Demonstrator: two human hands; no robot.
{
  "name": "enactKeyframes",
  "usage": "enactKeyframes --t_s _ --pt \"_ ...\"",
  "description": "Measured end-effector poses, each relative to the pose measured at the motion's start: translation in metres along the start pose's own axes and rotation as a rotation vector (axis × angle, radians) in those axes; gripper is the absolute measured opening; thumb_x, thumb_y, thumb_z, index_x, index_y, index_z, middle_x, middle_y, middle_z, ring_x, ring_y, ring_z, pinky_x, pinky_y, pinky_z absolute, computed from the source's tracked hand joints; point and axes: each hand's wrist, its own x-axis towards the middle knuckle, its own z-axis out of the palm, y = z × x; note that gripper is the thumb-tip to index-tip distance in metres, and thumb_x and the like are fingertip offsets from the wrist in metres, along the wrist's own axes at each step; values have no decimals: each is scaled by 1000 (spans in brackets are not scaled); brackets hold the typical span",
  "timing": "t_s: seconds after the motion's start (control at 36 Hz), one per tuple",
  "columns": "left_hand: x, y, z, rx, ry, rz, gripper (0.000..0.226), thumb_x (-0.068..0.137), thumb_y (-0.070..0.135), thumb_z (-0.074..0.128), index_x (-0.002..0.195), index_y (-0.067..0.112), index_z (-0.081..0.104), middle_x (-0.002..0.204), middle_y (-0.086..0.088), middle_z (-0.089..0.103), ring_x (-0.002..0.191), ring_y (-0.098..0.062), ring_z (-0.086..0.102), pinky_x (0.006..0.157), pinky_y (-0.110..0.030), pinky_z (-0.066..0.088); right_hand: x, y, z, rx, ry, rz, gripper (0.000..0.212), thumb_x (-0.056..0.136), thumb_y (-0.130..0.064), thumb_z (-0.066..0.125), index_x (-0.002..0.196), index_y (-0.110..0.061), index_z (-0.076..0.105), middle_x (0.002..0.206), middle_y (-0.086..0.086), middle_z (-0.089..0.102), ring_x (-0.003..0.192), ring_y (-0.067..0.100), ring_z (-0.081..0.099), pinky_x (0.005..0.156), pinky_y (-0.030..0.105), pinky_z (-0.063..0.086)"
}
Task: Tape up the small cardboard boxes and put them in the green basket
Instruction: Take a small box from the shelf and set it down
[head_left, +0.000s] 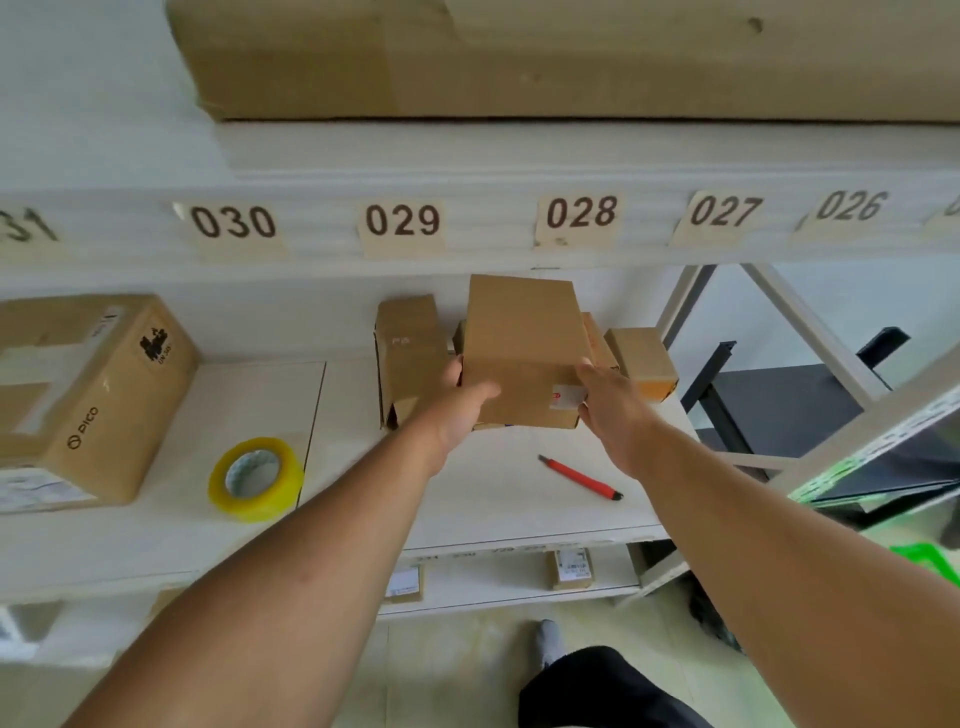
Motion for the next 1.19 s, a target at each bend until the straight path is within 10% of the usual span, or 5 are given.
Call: enactKeyframes --t_s 0.19,0.36,0.61,1.19 --pt "-60 -3 -22 58 -27 36 42 80 38 64 121 46 61 113 22 69 110 -5 61 90 -28 44 -55 15 9 75 -15 24 18 103 -41 43 99 -33 58 113 4 68 106 19 65 87 34 56" --pt "-100 -20 -38 136 -18 0 77 66 52 66 139 37 50 132 13 62 119 -13 58 106 -38 44 -93 42 19 79 -5 70 36 95 -60 44 95 -28 60 111 10 66 113 32 63 111 59 43" --pt "-141 -44 -50 414 -20 127 76 75 53 57 147 34 42 140 8 46 131 -17 46 109 -42 44 -123 97 53 403 -53 298 39 104 -53 45 126 -22 55 128 6 63 119 23 64 93 31 52" --pt "-139 -91 -10 1074 -114 380 66 97 41 50 156 24 28 159 7 25 144 -18 19 119 -34 21 -94 181 97 665 -8 609 37 105 -35 50 123 -7 67 121 19 71 101 29 64 107 50 51"
